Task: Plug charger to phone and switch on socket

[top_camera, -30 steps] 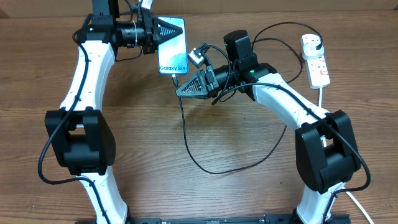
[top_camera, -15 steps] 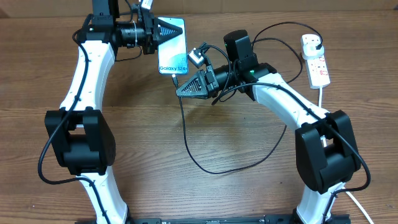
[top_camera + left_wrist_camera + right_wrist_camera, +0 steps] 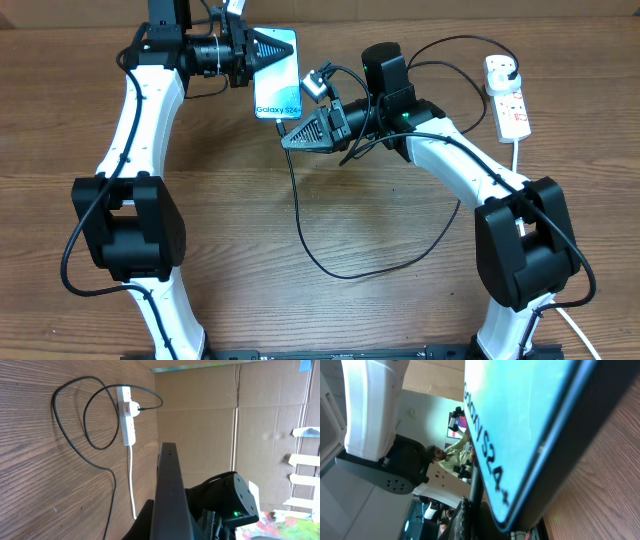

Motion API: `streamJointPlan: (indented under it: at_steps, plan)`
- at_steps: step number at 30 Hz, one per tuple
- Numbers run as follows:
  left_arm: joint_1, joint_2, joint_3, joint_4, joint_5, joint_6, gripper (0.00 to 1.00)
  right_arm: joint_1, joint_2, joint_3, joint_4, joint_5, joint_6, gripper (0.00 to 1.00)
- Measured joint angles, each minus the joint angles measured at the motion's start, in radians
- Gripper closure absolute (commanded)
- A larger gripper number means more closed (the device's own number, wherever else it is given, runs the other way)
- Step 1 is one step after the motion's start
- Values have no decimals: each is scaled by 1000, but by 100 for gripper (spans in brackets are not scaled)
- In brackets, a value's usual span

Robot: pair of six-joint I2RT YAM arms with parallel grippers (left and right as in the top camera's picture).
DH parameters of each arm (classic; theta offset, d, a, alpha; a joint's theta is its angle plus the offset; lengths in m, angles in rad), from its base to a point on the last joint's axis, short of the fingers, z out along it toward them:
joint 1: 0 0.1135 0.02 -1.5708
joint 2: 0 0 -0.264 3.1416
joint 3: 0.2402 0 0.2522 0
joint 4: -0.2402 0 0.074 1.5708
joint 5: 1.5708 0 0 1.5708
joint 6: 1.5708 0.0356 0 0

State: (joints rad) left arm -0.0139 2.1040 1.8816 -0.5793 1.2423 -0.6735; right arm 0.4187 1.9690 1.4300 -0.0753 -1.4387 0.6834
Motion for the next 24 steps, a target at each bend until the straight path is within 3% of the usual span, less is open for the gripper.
streamJointPlan:
  at_steps: [24]
  plan:
    - [0, 0, 0, 13, -111, 2, 96, 3, 0, 0, 27, 134, 242, 96]
